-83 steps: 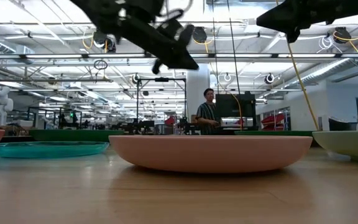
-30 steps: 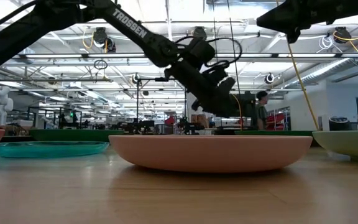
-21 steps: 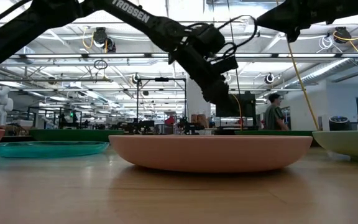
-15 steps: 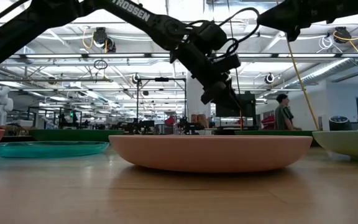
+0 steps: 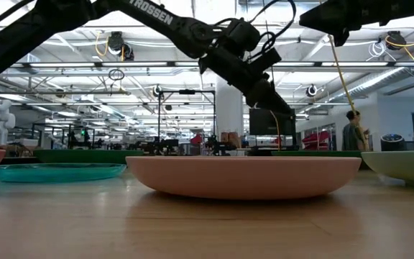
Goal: Stack plastic plates
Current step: Stack the right green plate on top of the left green plate
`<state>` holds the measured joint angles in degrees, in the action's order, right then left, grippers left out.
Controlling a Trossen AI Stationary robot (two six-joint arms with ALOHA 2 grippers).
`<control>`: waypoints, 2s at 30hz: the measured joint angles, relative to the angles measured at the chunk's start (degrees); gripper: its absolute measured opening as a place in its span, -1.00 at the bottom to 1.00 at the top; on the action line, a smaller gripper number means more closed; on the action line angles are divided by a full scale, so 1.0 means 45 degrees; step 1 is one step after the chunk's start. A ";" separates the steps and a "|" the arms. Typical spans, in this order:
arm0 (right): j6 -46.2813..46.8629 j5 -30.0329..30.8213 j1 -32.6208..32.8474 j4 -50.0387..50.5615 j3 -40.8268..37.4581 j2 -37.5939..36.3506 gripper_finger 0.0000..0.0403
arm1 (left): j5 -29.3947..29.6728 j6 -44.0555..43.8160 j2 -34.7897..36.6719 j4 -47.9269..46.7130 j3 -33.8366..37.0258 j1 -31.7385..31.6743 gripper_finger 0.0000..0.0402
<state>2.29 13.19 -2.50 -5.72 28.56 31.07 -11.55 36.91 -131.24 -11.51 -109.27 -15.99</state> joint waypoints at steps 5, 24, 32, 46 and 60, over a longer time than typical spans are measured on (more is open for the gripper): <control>0.0142 0.0000 0.0000 0.0000 0.0000 0.0000 -0.73 | -0.0022 -0.0169 -0.0390 0.0473 -0.0004 0.0000 -0.19; 0.0203 0.0004 0.0000 0.0010 0.0000 0.0000 -0.73 | 0.0094 -0.1157 -0.1483 0.1378 -0.0003 0.0083 -0.19; 0.0202 0.0006 -0.0004 0.0000 0.0000 0.0000 -0.73 | 0.0369 -0.2602 -0.1987 0.1316 0.0019 0.0068 -0.19; 0.0101 0.0046 -0.0005 0.0000 0.0000 0.0000 -0.73 | 0.1197 -0.1531 -0.2268 0.2622 0.0005 0.0083 -0.19; 0.0103 0.0049 -0.0005 0.0000 0.0000 0.0000 -0.73 | 0.1042 -0.1632 -0.2986 0.2741 0.0000 -0.0015 -0.19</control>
<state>2.75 13.41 -2.52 -5.72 28.56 31.07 -6.86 29.56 -144.67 0.82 -109.27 -16.06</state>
